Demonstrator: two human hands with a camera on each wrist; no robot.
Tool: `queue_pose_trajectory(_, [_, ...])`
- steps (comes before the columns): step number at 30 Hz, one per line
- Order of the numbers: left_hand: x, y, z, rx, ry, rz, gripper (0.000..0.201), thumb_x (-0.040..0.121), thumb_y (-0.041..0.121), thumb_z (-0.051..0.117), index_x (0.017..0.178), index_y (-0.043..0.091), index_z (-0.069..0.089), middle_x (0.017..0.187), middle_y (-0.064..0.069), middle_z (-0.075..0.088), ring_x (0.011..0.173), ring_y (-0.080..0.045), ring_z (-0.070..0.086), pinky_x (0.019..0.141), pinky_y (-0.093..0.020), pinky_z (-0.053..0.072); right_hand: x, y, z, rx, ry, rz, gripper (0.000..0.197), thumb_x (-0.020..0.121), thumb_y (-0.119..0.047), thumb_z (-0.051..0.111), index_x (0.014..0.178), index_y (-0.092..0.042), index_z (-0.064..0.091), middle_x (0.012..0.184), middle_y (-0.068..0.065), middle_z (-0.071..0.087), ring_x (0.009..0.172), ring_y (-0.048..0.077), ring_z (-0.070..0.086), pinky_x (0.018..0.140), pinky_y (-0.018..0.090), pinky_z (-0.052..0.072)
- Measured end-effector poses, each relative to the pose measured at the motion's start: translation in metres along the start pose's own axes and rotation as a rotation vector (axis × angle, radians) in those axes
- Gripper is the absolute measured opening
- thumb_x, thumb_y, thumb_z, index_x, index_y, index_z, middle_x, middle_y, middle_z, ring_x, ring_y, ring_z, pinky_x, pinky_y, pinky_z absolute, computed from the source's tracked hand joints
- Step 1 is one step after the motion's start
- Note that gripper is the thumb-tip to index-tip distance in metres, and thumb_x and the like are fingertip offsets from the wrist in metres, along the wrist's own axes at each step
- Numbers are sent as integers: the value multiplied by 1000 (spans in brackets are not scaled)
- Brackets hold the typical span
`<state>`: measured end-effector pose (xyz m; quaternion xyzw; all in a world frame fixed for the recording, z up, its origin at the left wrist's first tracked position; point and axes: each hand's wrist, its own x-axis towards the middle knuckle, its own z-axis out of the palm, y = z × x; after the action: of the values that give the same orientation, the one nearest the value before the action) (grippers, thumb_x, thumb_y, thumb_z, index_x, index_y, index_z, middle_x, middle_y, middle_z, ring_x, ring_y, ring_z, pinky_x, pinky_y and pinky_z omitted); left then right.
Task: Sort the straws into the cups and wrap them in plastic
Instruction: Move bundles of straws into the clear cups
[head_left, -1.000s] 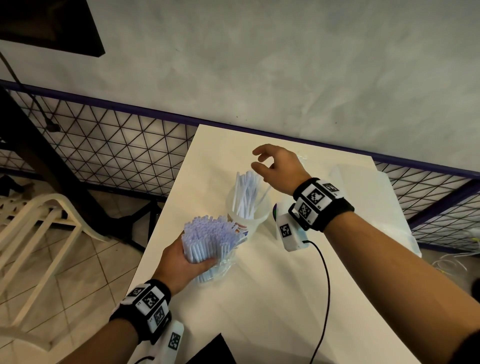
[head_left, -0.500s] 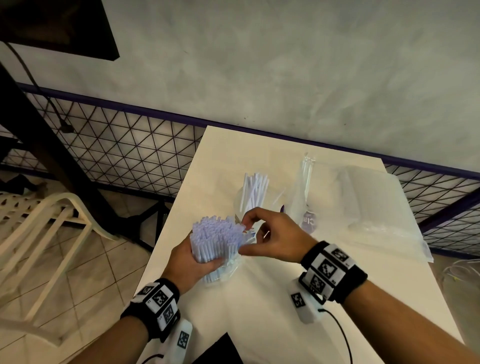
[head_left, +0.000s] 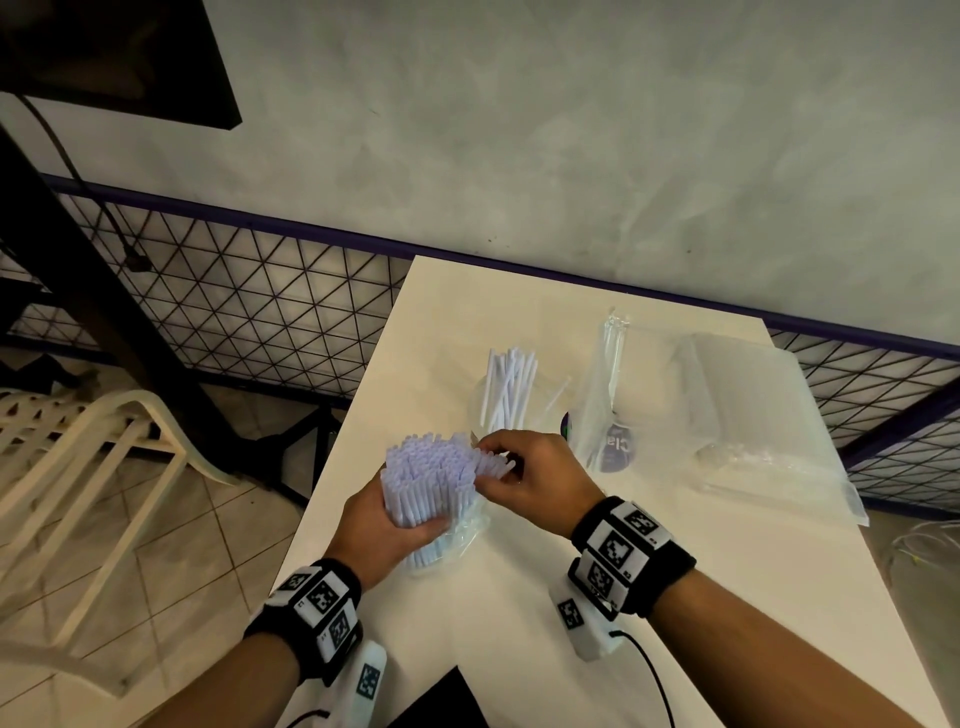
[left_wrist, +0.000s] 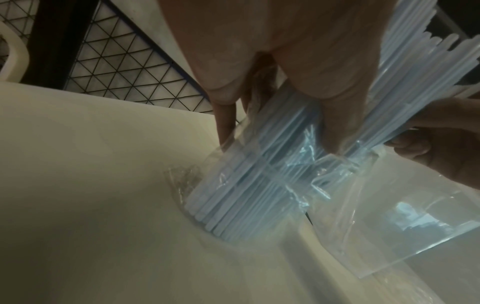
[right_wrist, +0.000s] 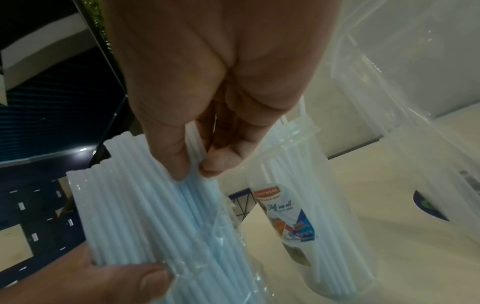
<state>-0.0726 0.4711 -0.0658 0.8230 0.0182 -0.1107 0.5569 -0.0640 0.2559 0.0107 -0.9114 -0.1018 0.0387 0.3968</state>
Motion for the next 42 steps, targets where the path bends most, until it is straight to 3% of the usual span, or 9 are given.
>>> queue_pose_trajectory(5, [-1, 0, 0, 3, 2, 11, 62, 63, 23, 93, 117, 22, 63, 98, 17, 69, 91, 6, 65, 71, -5, 47, 2, -4, -4, 99, 79, -35, 16, 77, -9, 71, 91, -16, 68, 81, 2, 67, 53, 7, 48, 58, 14, 41])
queue_pose_trajectory(8, [-1, 0, 1, 5, -4, 19, 63, 63, 23, 93, 119, 22, 62, 99, 16, 69, 90, 8, 65, 70, -4, 48, 1, -1, -1, 179, 22, 37, 25, 76, -9, 72, 96, -21, 63, 84, 12, 64, 50, 7, 43, 55, 18, 42])
queue_pose_trajectory(11, [-1, 0, 0, 1, -8, 23, 64, 63, 24, 93, 120, 24, 61, 101, 15, 70, 91, 11, 64, 70, -3, 49, 3, 5, 4, 126, 4, 15, 32, 78, -12, 74, 108, -19, 67, 95, 1, 69, 56, 5, 52, 61, 17, 47])
queue_pose_trajectory(16, [-1, -1, -1, 0, -6, 10, 60, 62, 23, 93, 115, 20, 64, 97, 11, 71, 89, 4, 67, 67, -4, 49, 4, 4, 6, 95, 64, -19, 19, 78, -13, 76, 96, -12, 72, 86, -2, 70, 68, 7, 62, 66, 24, 51])
queue_pose_trajectory(19, [0, -2, -1, 9, 2, 13, 59, 62, 23, 93, 113, 20, 64, 95, 12, 71, 86, 8, 66, 67, -2, 48, 2, -1, 4, 103, 64, -31, 14, 82, -11, 74, 94, -13, 69, 67, -18, 61, 55, 2, 54, 59, 12, 41])
queue_pose_trajectory(22, [1, -3, -1, 25, 14, 12, 58, 61, 25, 93, 112, 21, 65, 95, 13, 71, 87, 6, 66, 67, -4, 48, 3, -5, 1, 141, 46, -20, 11, 83, -10, 70, 91, -15, 64, 54, -17, 52, 47, 4, 45, 54, 13, 36])
queue_pose_trajectory(28, [1, -3, -1, 10, 10, 4, 56, 61, 23, 94, 109, 22, 66, 93, 12, 72, 83, 8, 67, 67, -7, 50, 5, -11, -6, 204, 30, -57, 19, 83, -8, 72, 99, -17, 73, 95, -4, 72, 82, 7, 66, 72, 23, 54])
queue_pose_trajectory(35, [2, -4, 1, 37, 25, 8, 58, 60, 25, 94, 110, 19, 65, 93, 13, 69, 90, -2, 67, 73, -10, 48, 9, -18, -16, 203, 22, -49, 17, 80, -4, 66, 91, -17, 64, 75, 4, 65, 61, 13, 55, 59, 26, 47])
queue_pose_trajectory(42, [3, -5, 0, 42, 17, 6, 63, 60, 27, 94, 115, 19, 63, 98, 11, 69, 91, -4, 66, 74, -10, 46, 15, -25, -22, 165, 5, -100, 14, 82, -3, 68, 93, -11, 73, 89, 2, 72, 81, 13, 66, 74, 27, 54])
